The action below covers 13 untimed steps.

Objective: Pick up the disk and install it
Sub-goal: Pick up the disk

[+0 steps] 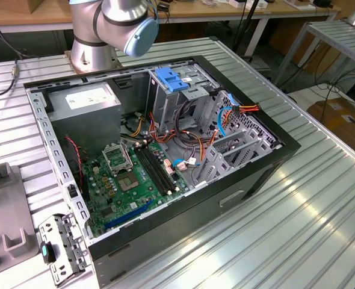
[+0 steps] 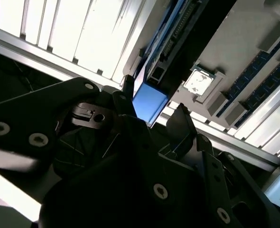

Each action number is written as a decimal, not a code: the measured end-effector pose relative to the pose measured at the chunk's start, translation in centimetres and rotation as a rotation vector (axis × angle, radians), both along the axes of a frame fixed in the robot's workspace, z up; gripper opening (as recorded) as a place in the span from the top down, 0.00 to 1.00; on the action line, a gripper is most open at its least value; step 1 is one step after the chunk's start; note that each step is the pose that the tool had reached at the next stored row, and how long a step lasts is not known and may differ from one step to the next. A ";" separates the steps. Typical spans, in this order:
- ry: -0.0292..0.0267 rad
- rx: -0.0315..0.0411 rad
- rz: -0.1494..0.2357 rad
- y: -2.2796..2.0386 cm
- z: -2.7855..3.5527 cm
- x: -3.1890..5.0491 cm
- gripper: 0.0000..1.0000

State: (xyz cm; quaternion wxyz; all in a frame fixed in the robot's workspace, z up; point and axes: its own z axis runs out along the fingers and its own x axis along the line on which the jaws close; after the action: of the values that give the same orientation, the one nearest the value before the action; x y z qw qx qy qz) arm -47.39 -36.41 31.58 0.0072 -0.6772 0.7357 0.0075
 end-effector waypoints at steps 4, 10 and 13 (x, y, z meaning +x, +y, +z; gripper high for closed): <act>0.0003 0.0006 0.000 0.12 -0.94 -0.09 0.53; 0.0013 0.0031 0.000 0.36 -1.42 -0.13 0.53; 0.0014 0.0031 0.000 0.36 -1.44 -0.14 0.53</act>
State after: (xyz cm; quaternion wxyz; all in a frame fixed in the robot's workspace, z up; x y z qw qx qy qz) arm -47.53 -36.06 30.13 0.0077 -0.6771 0.7358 0.0091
